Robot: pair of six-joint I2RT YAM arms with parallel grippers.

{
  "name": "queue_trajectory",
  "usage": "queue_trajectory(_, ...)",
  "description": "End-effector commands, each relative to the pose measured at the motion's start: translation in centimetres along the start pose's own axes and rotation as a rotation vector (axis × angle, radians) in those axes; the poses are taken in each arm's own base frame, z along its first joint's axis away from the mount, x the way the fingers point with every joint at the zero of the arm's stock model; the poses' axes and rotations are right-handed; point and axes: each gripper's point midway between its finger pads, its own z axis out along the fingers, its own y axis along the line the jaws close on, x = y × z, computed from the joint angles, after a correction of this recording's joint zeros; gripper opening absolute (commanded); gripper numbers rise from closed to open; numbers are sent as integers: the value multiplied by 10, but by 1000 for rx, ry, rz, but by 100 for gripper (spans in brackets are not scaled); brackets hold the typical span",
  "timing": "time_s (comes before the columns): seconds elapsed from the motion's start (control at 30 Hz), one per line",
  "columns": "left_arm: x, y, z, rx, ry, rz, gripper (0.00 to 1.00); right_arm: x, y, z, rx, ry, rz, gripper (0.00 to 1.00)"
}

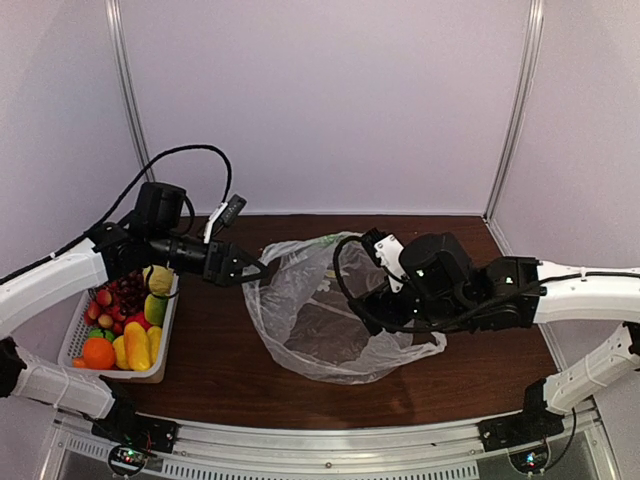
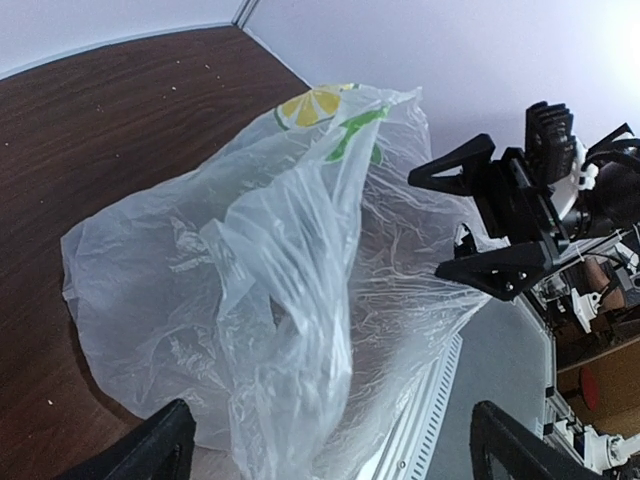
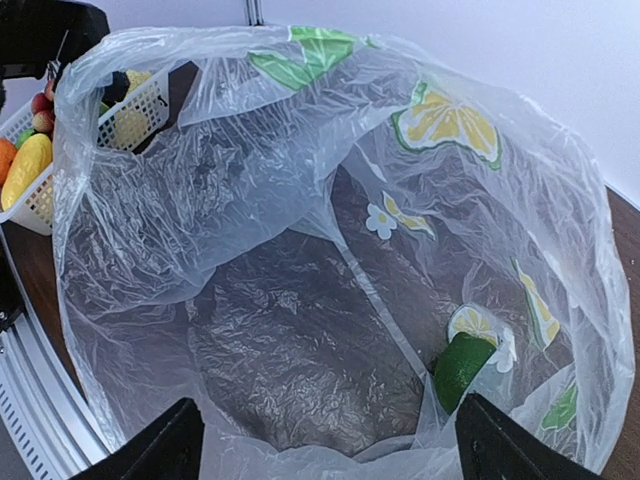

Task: Untie the knot of the plastic bag and take out the fruit
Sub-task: Hold the takeout bag at the center of the board, then reach into the gripper in the takeout bag.

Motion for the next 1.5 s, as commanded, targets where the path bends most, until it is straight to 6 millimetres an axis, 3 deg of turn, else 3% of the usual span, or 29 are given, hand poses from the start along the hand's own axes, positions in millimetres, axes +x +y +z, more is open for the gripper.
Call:
queue_trajectory(0.0,-25,7,17,-36,-37,54,98,3,8,2,-15,31,-5,85)
queue_trajectory(0.2,-26,7,49,-29,-4,90,91,15,17,10,-41,76,-25,77)
queue_trajectory(0.43,-25,9,69,24,-3,81,56,28,23,23,-43,137,-46,76)
queue_trajectory(0.67,-20,13,74,29,12,73,21,32,28,34,-42,156,-44,74)
queue_trajectory(0.87,-17,13,75,35,11,73,2,50,29,48,-24,220,-58,70)
queue_trajectory(1.0,-21,12,71,26,-19,91,0,64,22,55,-2,256,-45,70)
queue_trajectory(1.23,-32,-4,53,25,-66,230,0,110,-17,60,100,389,24,69)
queue_trajectory(1.47,-18,2,49,-12,-26,324,0,146,-49,47,199,481,65,70)
